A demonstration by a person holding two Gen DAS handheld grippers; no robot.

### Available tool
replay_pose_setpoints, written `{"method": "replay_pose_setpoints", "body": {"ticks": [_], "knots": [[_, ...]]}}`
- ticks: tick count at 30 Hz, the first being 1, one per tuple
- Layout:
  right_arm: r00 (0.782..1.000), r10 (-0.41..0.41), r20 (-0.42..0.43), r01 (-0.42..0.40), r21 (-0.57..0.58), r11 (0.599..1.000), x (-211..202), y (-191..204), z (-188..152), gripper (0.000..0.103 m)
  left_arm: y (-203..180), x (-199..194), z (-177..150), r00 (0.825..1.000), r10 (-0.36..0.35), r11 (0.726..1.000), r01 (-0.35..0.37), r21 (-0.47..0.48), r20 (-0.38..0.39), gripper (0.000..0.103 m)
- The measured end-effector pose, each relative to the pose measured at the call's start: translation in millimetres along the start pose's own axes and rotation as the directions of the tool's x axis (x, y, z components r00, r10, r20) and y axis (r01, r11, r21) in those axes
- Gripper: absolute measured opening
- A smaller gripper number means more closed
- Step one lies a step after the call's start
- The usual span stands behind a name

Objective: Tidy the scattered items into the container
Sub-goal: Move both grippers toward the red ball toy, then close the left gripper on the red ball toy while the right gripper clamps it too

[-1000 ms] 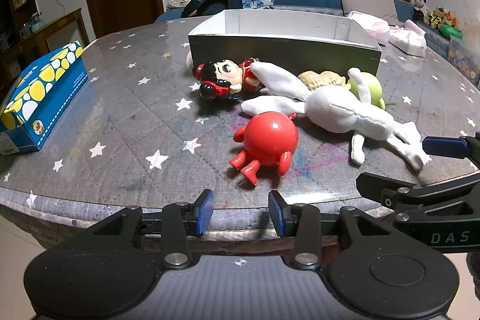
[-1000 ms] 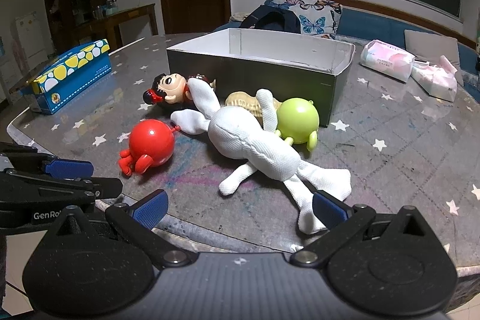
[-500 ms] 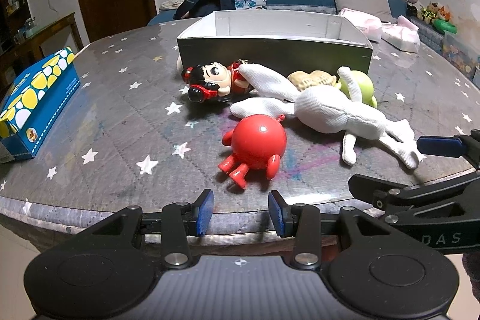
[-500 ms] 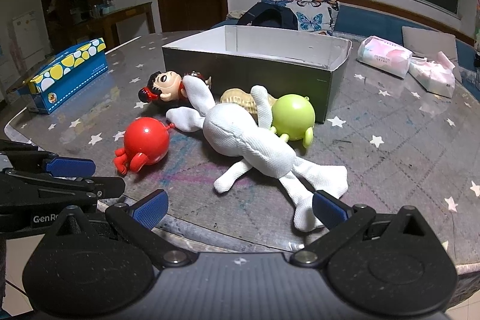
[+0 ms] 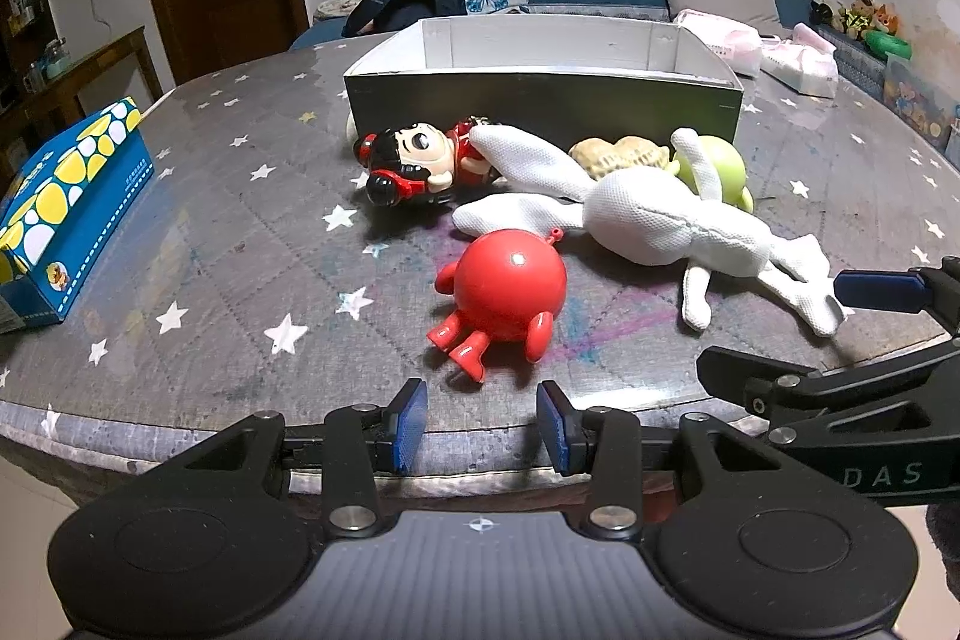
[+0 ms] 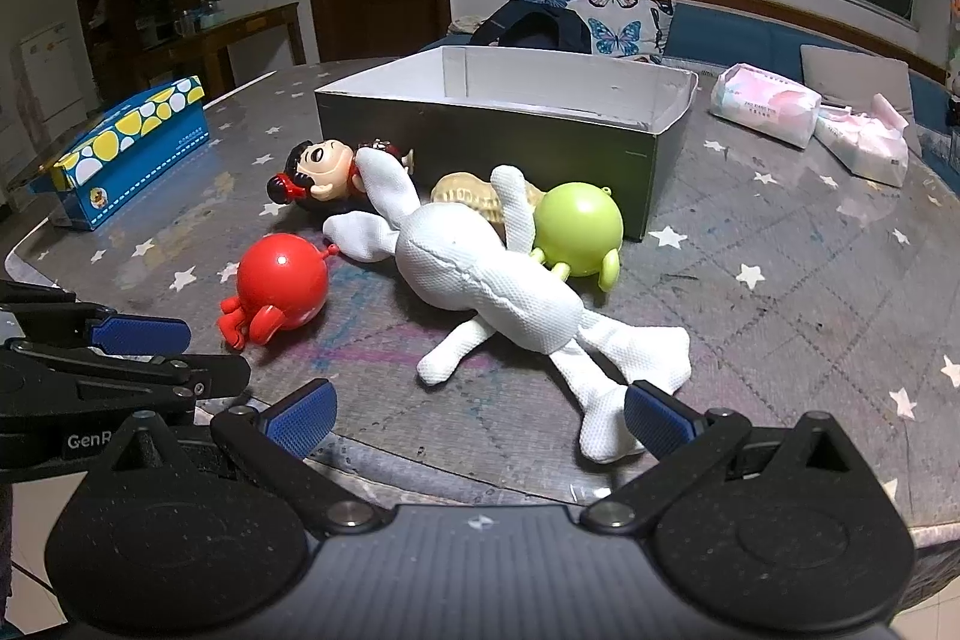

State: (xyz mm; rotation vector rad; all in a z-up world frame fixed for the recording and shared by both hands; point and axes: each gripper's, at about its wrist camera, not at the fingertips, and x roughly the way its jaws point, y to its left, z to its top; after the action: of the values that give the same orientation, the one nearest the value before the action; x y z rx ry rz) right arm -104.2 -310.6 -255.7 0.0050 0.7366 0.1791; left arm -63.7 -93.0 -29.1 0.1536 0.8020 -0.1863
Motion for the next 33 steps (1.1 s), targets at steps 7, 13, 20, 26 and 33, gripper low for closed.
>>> {"method": "replay_pose_setpoints", "body": {"ticks": [7, 13, 20, 26, 33], "knots": [[1.0, 0.002, -0.003, -0.002, -0.003, 1.0, 2, 1, 0, 0.103, -1, 1, 1, 1.0, -0.001, 1.0, 0.001, 0.004, -0.004, 0.043], [1.0, 0.003, -0.005, -0.003, -0.006, 1.0, 2, 1, 1, 0.103, 0, 2, 3, 1.0, -0.003, 1.0, 0.003, 0.006, -0.004, 0.043], [1.0, 0.007, -0.003, -0.007, -0.006, 1.0, 4, 0, 4, 0.102, 5, 1, 10, 1.0, -0.004, 1.0, 0.004, -0.007, 0.004, 0.043], [1.0, 0.013, -0.006, -0.014, -0.007, 1.0, 7, 0, 10, 0.101, 10, 1, 16, 1.0, -0.01, 1.0, 0.01, -0.017, 0.011, 0.043], [0.999, 0.032, -0.011, -0.032, -0.021, 0.999, 13, 3, 15, 0.098, 16, 2, 25, 1.0, -0.023, 0.999, 0.024, -0.027, 0.019, 0.043]]}}
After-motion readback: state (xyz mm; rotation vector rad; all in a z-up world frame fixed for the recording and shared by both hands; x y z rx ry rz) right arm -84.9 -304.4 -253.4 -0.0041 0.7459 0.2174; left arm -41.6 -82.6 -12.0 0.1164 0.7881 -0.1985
